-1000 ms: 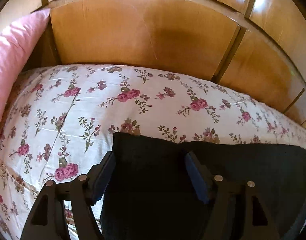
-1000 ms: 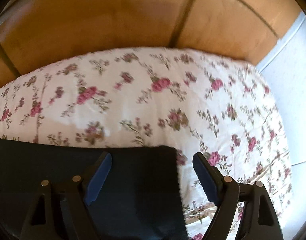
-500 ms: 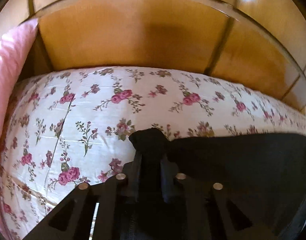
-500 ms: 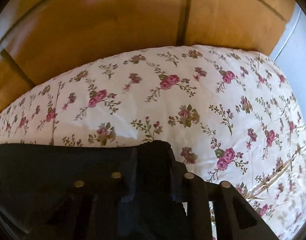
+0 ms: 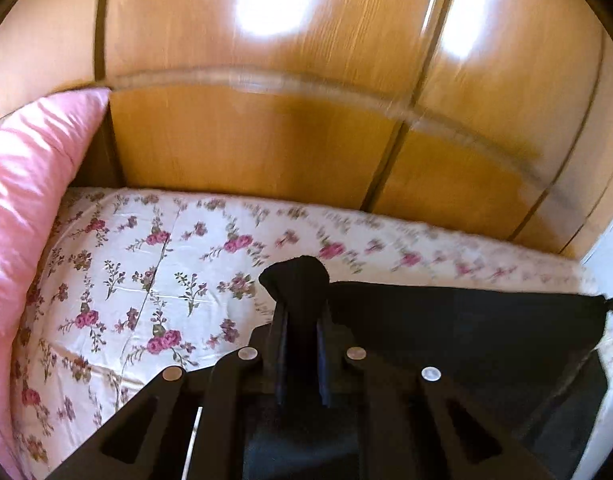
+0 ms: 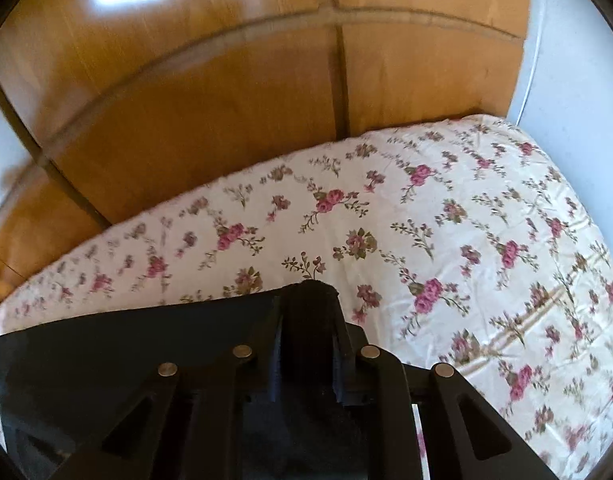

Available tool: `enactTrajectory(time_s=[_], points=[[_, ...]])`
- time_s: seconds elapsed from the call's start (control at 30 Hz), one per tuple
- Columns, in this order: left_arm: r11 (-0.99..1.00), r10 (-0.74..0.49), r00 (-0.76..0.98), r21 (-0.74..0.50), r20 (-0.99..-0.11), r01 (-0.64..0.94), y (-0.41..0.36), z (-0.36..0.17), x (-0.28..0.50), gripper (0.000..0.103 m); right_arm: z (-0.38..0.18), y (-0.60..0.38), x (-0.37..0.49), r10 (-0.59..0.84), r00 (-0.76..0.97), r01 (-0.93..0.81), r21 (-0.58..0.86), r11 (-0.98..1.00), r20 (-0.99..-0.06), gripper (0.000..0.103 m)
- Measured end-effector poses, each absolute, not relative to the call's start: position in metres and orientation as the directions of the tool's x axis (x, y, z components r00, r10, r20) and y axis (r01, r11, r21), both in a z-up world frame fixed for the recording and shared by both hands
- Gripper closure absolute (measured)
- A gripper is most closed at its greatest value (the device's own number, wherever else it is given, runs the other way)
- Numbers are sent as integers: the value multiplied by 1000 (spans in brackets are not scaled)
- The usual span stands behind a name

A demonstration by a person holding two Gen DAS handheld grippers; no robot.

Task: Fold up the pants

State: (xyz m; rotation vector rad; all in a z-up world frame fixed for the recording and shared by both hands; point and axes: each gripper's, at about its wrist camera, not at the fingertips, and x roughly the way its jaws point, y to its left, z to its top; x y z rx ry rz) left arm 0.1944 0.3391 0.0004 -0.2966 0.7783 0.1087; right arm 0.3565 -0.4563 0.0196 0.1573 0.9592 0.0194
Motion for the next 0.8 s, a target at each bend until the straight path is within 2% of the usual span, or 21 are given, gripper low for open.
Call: enactTrajectory(time_s=[0.3,0.5,0.63,0.8], points=[[930,-82,837,-344,-541,-131,323,42,91,92,48,-472,276,174,705,18,262,965,-687,86],[887,-111,894,-448,-433,-107,320,33,13,92,44,-493,213,189,744,25,310,950,-640,87],[856,-114,906,-502,-407,-118,319,12,-30,92,21,-510,173,194,746,73,369,927,-637,88],[810,-94,892,-554,-442,-189,322,-32,-67,92,-21,-533,140,187,735,171,446,879,-651,88]])
